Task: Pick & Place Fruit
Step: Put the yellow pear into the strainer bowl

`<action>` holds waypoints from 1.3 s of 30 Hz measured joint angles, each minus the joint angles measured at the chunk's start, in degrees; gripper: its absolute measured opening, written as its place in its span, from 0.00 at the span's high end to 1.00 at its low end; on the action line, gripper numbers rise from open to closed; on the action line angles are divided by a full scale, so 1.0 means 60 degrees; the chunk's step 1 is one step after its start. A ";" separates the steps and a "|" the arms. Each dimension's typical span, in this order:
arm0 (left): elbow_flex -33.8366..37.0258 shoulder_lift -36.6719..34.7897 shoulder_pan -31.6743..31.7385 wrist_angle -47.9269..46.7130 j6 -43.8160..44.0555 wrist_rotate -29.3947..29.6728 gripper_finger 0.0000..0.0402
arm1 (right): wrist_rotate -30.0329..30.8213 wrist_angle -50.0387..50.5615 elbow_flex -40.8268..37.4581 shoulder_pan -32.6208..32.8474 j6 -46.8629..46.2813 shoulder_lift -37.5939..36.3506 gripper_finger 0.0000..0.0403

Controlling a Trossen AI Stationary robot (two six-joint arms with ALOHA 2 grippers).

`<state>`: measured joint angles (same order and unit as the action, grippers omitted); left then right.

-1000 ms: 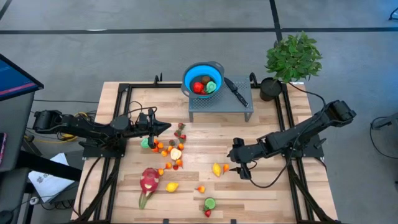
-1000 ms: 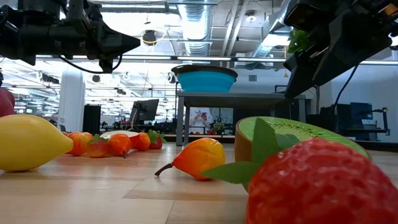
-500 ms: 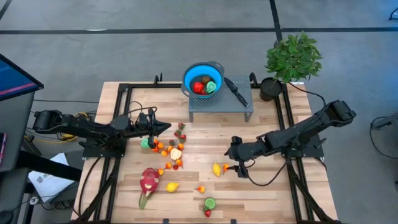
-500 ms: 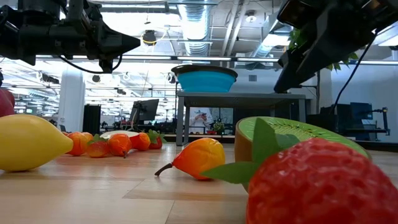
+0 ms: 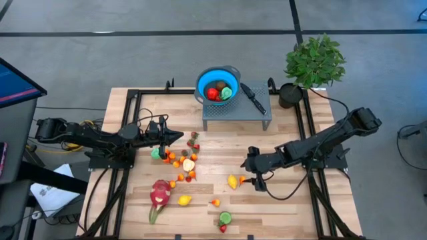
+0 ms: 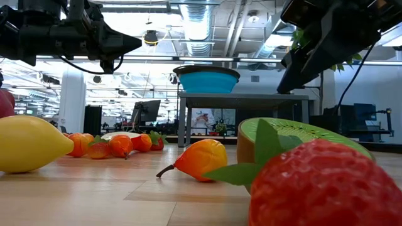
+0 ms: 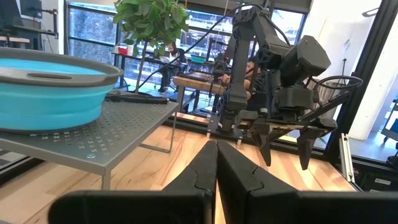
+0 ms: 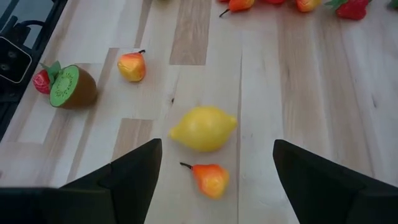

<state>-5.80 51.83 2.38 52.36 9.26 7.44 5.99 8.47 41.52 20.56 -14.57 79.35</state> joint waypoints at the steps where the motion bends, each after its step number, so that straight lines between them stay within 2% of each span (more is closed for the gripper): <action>1: 0.0000 0.0001 0.0001 -0.0003 0.0001 0.0000 1.00 | -0.0001 -0.0023 -0.0002 0.0002 0.0000 0.0158 0.25; 4: 0.0000 0.0002 0.0001 -0.0013 0.0002 0.0000 1.00 | -0.0071 -0.0137 -0.0002 0.0049 0.0000 0.0727 0.25; 9: 0.0000 0.0000 -0.0002 -0.0007 0.0000 0.0000 1.00 | -0.0802 -0.0321 -0.0005 0.0073 -0.0076 0.1577 0.25; 22: 0.0000 0.0000 0.0001 -0.0011 0.0002 0.0002 1.00 | -0.0818 -0.0828 -0.0004 0.0091 0.0000 0.2705 0.25; 30: 0.0000 0.0000 -0.0002 -0.0007 0.0000 0.0002 1.00 | -0.0782 -0.1058 0.0004 0.0091 0.0025 0.2873 0.25; 33: 0.0000 0.0000 -0.0002 -0.0007 0.0000 0.0004 1.00 | -0.0782 -0.1046 0.0004 0.0091 0.0022 0.2875 0.28; 39: 0.0000 0.0001 0.0000 -0.0007 0.0002 0.0001 1.00 | -0.0742 -0.1012 0.0004 0.0082 0.0022 0.2882 0.39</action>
<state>-5.80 51.84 2.38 52.31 9.27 7.45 1.54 2.40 41.54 21.05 -14.44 96.64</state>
